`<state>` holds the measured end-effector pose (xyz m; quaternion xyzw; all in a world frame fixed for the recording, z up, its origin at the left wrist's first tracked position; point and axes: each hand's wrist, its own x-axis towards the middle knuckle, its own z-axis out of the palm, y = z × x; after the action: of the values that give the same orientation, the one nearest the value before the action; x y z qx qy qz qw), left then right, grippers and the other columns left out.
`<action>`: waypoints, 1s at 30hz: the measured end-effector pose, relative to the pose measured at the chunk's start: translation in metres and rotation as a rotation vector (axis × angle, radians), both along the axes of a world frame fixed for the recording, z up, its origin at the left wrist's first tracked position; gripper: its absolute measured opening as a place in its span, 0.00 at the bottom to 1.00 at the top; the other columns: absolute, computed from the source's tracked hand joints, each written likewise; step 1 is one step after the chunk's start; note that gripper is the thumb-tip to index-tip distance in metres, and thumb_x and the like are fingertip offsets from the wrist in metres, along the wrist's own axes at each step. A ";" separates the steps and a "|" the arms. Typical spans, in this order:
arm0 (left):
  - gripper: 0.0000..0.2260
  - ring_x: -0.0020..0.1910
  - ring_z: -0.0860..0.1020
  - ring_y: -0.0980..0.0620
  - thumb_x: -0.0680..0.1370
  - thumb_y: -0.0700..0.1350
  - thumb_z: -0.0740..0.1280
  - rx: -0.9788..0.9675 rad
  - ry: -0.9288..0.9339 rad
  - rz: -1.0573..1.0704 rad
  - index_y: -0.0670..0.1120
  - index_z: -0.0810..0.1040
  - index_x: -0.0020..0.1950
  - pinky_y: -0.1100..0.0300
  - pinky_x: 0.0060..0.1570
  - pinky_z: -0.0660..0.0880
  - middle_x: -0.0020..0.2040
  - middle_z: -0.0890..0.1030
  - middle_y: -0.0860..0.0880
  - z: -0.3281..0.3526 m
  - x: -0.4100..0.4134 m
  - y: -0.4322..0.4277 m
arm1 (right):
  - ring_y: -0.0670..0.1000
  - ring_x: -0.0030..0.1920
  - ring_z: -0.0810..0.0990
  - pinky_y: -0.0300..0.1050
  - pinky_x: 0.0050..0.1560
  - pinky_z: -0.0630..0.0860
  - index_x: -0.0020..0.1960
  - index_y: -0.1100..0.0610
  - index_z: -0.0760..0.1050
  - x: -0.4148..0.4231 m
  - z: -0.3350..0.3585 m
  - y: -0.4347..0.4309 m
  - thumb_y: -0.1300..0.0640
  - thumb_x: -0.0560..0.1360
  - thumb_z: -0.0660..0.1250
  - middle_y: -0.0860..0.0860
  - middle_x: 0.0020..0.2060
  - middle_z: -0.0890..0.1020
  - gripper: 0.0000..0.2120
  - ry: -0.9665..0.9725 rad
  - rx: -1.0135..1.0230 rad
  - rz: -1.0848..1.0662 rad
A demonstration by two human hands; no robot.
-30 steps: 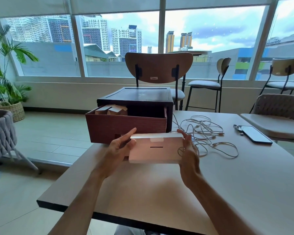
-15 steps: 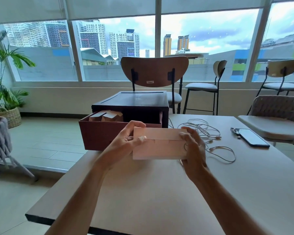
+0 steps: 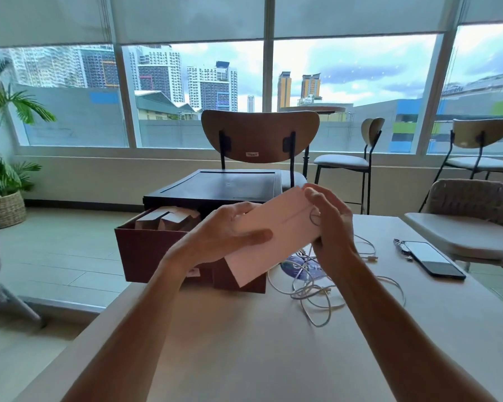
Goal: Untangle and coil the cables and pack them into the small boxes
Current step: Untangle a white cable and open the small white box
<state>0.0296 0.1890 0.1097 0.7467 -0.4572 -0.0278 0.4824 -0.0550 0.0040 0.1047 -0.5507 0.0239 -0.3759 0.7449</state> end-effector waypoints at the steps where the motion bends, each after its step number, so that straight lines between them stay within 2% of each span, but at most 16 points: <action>1: 0.19 0.44 0.84 0.51 0.74 0.51 0.76 -0.024 0.007 0.014 0.55 0.78 0.64 0.57 0.43 0.81 0.49 0.85 0.51 -0.001 0.003 -0.005 | 0.49 0.38 0.78 0.43 0.32 0.75 0.59 0.59 0.80 0.004 0.001 0.000 0.56 0.78 0.67 0.52 0.38 0.81 0.12 -0.010 0.045 0.006; 4: 0.20 0.43 0.85 0.52 0.72 0.55 0.75 -0.126 0.018 0.097 0.55 0.79 0.62 0.56 0.42 0.81 0.49 0.85 0.51 -0.005 0.013 -0.019 | 0.51 0.47 0.78 0.44 0.38 0.78 0.68 0.56 0.72 0.019 0.000 0.003 0.55 0.79 0.66 0.55 0.47 0.79 0.19 -0.042 0.118 0.100; 6: 0.19 0.43 0.85 0.52 0.71 0.57 0.74 -0.206 0.028 0.152 0.54 0.79 0.60 0.54 0.42 0.82 0.49 0.85 0.51 -0.005 0.019 -0.028 | 0.51 0.50 0.79 0.45 0.41 0.80 0.72 0.54 0.66 0.027 -0.001 0.004 0.58 0.79 0.66 0.55 0.51 0.80 0.22 -0.055 0.099 0.189; 10: 0.18 0.44 0.85 0.55 0.76 0.54 0.73 -0.292 0.058 0.215 0.50 0.78 0.63 0.60 0.40 0.81 0.50 0.85 0.51 -0.003 0.028 -0.042 | 0.53 0.52 0.84 0.50 0.46 0.82 0.72 0.49 0.61 0.033 0.000 -0.004 0.62 0.79 0.66 0.51 0.51 0.85 0.26 -0.037 -0.115 0.247; 12: 0.18 0.45 0.84 0.56 0.76 0.55 0.71 -0.272 0.012 0.236 0.51 0.77 0.63 0.62 0.39 0.80 0.51 0.85 0.52 0.000 0.031 -0.047 | 0.56 0.53 0.84 0.53 0.44 0.83 0.75 0.47 0.58 0.033 0.003 -0.010 0.62 0.77 0.68 0.54 0.54 0.84 0.31 -0.005 -0.197 0.205; 16: 0.23 0.42 0.80 0.65 0.76 0.61 0.69 -0.133 -0.183 0.294 0.55 0.71 0.68 0.72 0.35 0.77 0.49 0.79 0.61 0.014 0.033 -0.057 | 0.56 0.54 0.84 0.59 0.45 0.83 0.77 0.45 0.58 0.043 0.005 -0.016 0.60 0.74 0.74 0.57 0.59 0.82 0.39 0.004 -0.207 0.073; 18: 0.24 0.41 0.78 0.65 0.77 0.59 0.68 -0.101 -0.200 0.279 0.54 0.70 0.70 0.75 0.32 0.74 0.50 0.77 0.59 0.023 0.034 -0.061 | 0.58 0.54 0.84 0.59 0.44 0.83 0.76 0.44 0.58 0.047 0.003 -0.019 0.56 0.70 0.75 0.56 0.58 0.82 0.41 -0.002 -0.193 0.060; 22: 0.23 0.43 0.80 0.61 0.79 0.58 0.66 -0.053 -0.143 0.215 0.57 0.67 0.72 0.70 0.35 0.77 0.52 0.78 0.58 0.026 0.045 -0.064 | 0.58 0.53 0.84 0.57 0.44 0.83 0.79 0.44 0.55 0.052 -0.001 -0.028 0.59 0.76 0.72 0.55 0.57 0.84 0.39 0.008 -0.203 0.084; 26: 0.21 0.47 0.82 0.56 0.79 0.57 0.67 -0.086 -0.052 0.189 0.60 0.67 0.71 0.58 0.45 0.82 0.55 0.80 0.56 0.021 0.050 -0.064 | 0.58 0.54 0.84 0.54 0.44 0.83 0.80 0.44 0.52 0.054 -0.003 -0.031 0.59 0.78 0.67 0.54 0.58 0.84 0.38 -0.006 -0.223 0.151; 30: 0.23 0.49 0.82 0.55 0.80 0.55 0.66 -0.099 0.043 0.138 0.59 0.65 0.74 0.59 0.46 0.82 0.58 0.79 0.54 0.021 0.052 -0.065 | 0.63 0.60 0.80 0.59 0.49 0.82 0.79 0.41 0.51 0.054 -0.002 -0.039 0.58 0.78 0.65 0.53 0.62 0.81 0.37 0.000 -0.199 0.294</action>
<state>0.0812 0.1239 0.1309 0.7509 -0.3949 0.0122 0.5292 -0.0006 -0.0352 0.1022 -0.6192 -0.0943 -0.2634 0.7337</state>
